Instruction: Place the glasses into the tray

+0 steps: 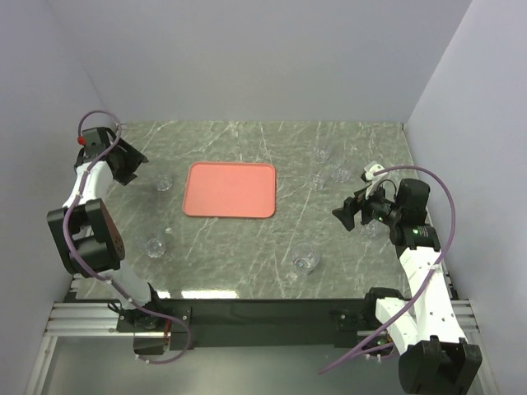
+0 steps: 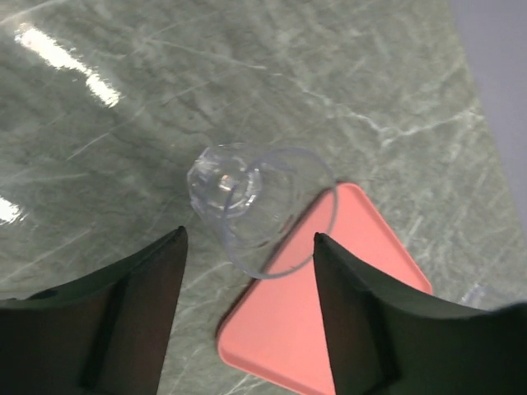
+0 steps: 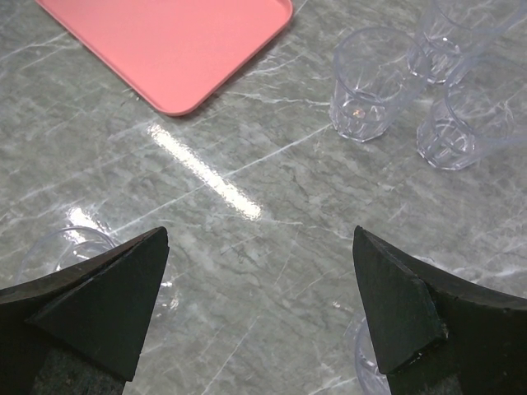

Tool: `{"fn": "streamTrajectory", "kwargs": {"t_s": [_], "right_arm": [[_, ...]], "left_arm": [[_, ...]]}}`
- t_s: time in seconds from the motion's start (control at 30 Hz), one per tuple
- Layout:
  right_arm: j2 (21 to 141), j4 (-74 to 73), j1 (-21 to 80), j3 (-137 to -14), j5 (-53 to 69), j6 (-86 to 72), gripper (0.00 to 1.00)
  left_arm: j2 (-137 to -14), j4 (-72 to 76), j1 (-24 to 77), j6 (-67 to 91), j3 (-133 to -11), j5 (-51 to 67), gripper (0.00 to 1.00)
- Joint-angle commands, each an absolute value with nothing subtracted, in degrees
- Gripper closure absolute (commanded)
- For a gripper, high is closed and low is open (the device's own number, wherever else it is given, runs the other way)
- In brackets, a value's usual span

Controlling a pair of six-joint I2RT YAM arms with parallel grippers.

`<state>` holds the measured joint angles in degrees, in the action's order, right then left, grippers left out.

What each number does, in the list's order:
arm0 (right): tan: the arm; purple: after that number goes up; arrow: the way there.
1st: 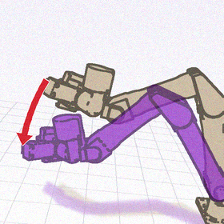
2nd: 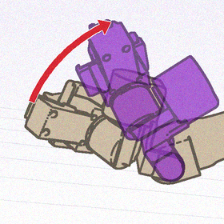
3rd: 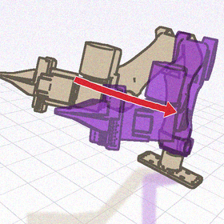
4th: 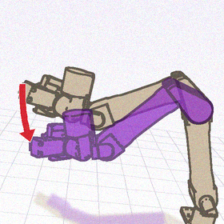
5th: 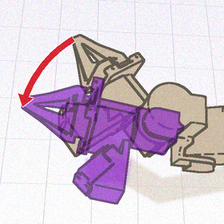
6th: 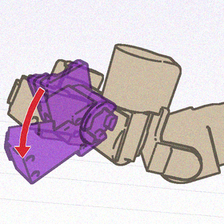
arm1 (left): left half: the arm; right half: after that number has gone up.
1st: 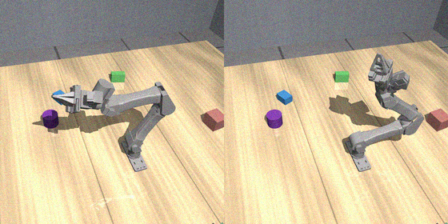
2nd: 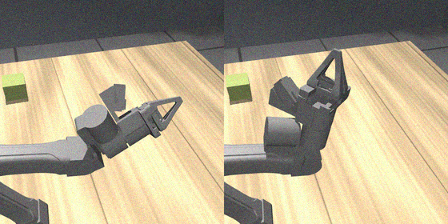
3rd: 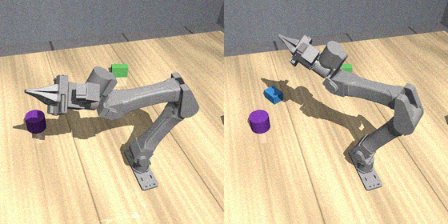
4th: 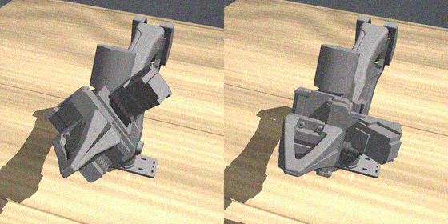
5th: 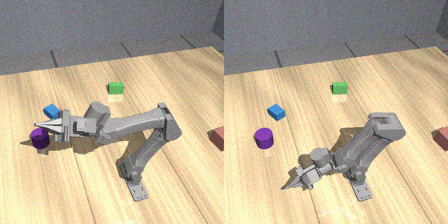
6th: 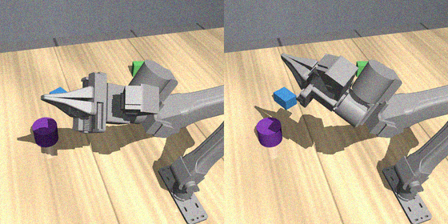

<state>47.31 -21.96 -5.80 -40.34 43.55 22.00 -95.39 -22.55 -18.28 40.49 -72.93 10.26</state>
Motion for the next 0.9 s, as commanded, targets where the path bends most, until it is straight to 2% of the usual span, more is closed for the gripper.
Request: {"fn": "streamTrajectory", "kwargs": {"t_s": [0.0,0.1,0.4,0.63,0.7,0.87], "right_arm": [[46.7,-21.0,-5.6,-42.1,43.3,22.2,0.01],[46.9,-21.0,-5.7,-42.1,42.9,22.1,0.01],[47.1,-20.8,-5.7,-42.0,42.0,22.2,0.01],[47.1,-20.9,-5.6,-42.2,41.6,22.2,0.02],[46.9,-21.0,-5.7,-42.2,41.4,22.2,0.02],[46.7,-20.9,-5.8,-42.1,41.2,22.2,0.01]], "left_arm": [[-98.0,-28.0,-17.1,37.0,-78.5,6.4,0.34],[-100.0,-29.5,-15.8,35.8,-80.1,4.2,0.38],[-104.8,-32.9,-13.5,33.7,-83.4,0.3,0.63],[-106.3,-33.6,-12.4,32.6,-84.8,-0.9,0.94],[-106.1,-33.7,-12.0,32.3,-85.0,-1.2,1.0],[-102.1,-32.5,-11.2,30.9,-84.5,-2.5,1.0]]}}
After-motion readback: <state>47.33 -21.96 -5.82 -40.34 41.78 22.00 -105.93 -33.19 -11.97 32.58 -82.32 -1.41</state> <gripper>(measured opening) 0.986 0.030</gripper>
